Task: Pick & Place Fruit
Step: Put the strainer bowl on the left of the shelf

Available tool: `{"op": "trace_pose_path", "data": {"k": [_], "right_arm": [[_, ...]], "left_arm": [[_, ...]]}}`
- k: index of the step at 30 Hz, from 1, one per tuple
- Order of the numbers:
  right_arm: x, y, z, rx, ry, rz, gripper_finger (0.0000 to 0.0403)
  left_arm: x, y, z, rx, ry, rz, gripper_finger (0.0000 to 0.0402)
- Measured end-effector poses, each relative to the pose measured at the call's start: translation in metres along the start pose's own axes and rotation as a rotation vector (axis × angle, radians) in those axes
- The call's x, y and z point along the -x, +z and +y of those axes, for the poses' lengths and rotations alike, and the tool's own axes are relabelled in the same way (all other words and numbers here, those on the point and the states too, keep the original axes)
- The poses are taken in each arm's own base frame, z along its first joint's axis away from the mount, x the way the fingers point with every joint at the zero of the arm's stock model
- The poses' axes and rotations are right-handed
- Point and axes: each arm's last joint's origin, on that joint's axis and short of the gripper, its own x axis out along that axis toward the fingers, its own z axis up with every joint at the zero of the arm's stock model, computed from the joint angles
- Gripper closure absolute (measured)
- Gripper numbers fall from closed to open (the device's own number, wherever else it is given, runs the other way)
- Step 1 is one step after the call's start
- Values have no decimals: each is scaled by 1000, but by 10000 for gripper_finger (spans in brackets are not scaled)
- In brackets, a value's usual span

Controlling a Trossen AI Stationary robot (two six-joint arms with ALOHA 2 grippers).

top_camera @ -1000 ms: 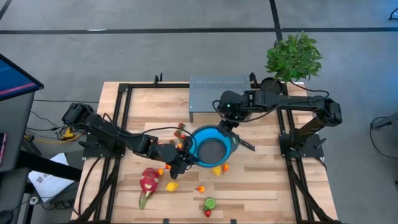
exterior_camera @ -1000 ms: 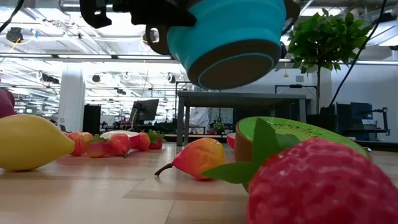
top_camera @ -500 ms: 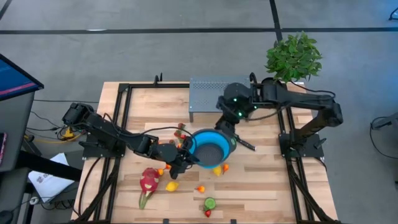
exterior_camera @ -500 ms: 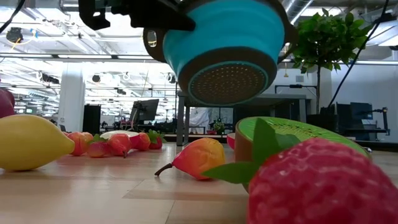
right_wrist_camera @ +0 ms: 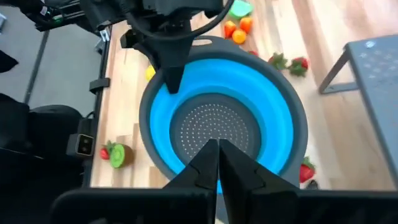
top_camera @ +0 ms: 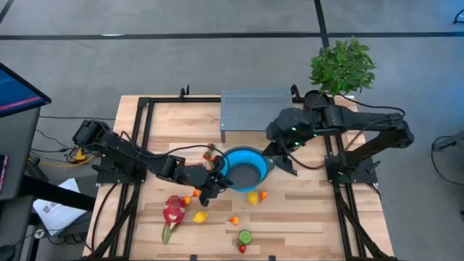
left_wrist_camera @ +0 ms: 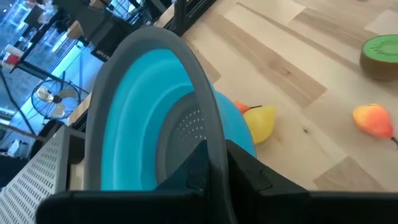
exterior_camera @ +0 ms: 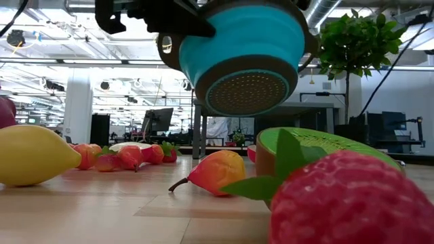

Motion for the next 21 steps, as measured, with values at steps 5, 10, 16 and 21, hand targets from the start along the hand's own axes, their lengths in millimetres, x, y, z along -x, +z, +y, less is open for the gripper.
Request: {"op": "trace_pose_path", "data": {"k": [5,10,16,21], "right_arm": [[3,-34,5,45,42,-89,400],[-5,-76,7,44,121,-209,400],[-21,-125,6,51,214,-348,402],[-36,-160,2,40,250,-419,402]], "left_arm": [[-1,-2,4,8,11,4,381],[4,2,8,16,40,-11,381],[11,6,13,58,62,-43,381],[18,9,17,91,76,-66,381]]}}
